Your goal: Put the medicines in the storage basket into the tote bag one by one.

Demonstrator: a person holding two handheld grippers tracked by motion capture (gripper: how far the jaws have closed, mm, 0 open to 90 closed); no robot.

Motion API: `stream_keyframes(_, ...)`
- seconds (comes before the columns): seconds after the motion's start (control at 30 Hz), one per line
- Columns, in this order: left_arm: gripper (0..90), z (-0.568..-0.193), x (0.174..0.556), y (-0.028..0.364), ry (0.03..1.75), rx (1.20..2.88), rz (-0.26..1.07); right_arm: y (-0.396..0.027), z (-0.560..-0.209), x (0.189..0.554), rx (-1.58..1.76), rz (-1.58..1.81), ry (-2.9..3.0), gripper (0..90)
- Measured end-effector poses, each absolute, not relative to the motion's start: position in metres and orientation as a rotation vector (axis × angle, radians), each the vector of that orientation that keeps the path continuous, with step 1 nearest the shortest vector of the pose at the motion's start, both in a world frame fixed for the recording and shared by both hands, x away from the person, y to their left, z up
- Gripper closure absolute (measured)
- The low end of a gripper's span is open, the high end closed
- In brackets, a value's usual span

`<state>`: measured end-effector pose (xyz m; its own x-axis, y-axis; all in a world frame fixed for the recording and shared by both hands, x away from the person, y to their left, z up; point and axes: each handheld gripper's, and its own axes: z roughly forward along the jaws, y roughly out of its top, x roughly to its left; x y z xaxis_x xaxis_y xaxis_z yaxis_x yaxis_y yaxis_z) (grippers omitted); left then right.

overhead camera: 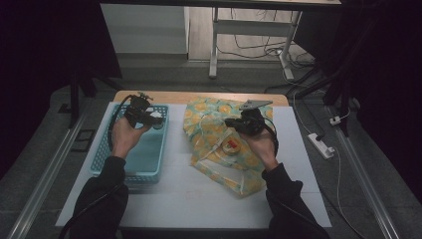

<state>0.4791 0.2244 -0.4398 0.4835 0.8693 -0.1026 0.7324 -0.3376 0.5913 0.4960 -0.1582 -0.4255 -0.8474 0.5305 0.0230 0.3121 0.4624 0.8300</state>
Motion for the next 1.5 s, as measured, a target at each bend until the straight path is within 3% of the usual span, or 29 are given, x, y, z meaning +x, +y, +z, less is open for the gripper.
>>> stream_keyframes(0.57, 50.3, -0.405, 0.449, 0.191, 1.139, 2.156, 0.296, -0.159, -0.425, 0.496, 0.733, 1.335, 2.47, 90.0)
stream_keyframes(1.5, 50.2, -0.426, 0.447, 0.066, 0.807, 2.244, 0.155, -0.161, -0.423, 0.496, 0.726, 1.357, 2.452, 90.0)
